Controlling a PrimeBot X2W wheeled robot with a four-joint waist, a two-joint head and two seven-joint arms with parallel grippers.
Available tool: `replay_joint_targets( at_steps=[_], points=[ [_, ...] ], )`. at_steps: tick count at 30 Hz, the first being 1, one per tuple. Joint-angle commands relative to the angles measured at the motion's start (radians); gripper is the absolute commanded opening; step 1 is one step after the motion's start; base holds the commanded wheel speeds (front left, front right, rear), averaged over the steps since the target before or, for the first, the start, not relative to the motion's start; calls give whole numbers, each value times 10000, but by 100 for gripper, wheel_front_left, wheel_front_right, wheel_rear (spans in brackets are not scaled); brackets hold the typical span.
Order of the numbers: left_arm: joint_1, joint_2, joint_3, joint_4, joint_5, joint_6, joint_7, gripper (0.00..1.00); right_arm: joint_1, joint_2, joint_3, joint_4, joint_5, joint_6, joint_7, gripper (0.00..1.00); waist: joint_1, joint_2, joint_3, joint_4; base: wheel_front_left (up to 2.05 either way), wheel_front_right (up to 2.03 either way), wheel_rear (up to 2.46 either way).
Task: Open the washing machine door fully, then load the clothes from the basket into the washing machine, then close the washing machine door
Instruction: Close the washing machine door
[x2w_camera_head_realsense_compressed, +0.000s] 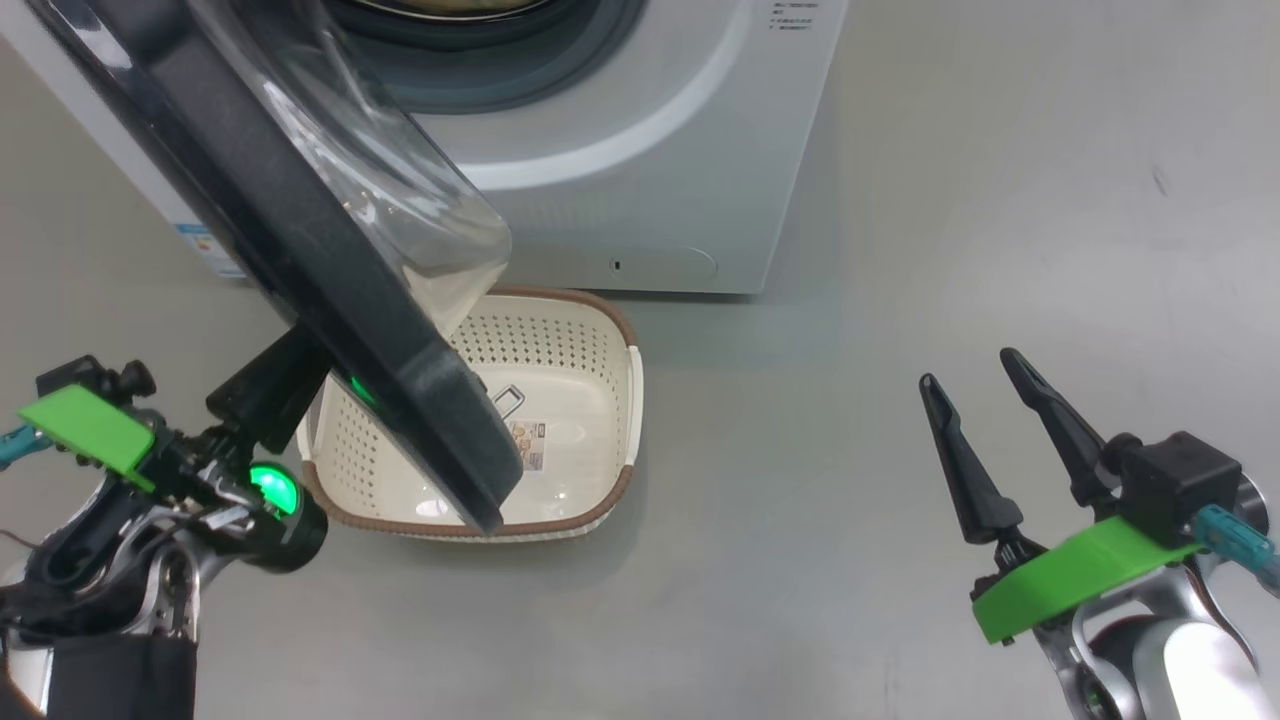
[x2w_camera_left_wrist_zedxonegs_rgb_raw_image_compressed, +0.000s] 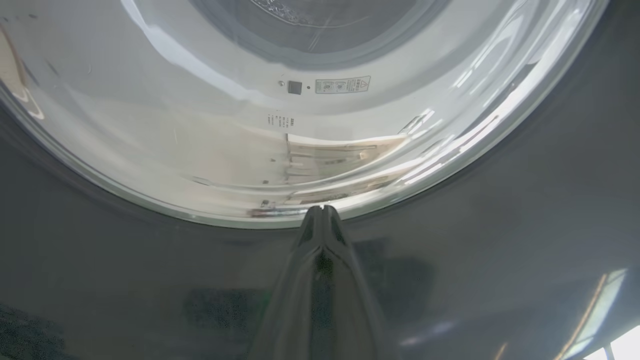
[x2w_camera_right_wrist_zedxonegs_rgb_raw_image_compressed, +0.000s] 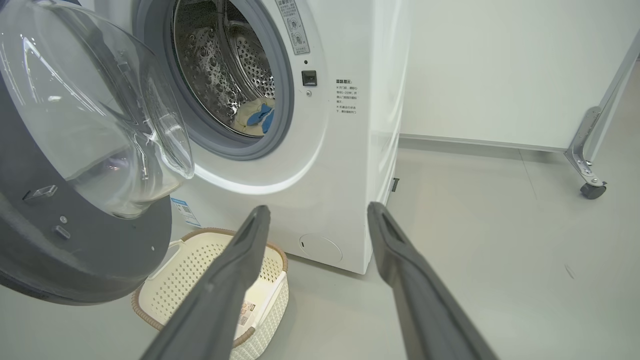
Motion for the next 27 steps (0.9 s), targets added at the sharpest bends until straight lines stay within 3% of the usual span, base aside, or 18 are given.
replay_joint_targets(
  at_steps=[1, 14, 27],
  points=[
    [-524, 66, 147, -305, 78, -99, 79, 0, -388, 7, 227, -265, 93, -29, -132, 100, 0, 0, -13, -295, 0, 0, 0],
    [-1597, -371, 16, 531, 718, -265, -482, 0, -609, 72, 421, 99, 258, -29, -474, 100, 0, 0, 181, -1373, 0, 0, 0],
    [-2682, -828, 12, 1578, 1246, -331, -1155, 0, -779, 88, 626, 429, 407, -29, -720, 100, 0, 0, 224, -2029, 0, 0, 0]
  ],
)
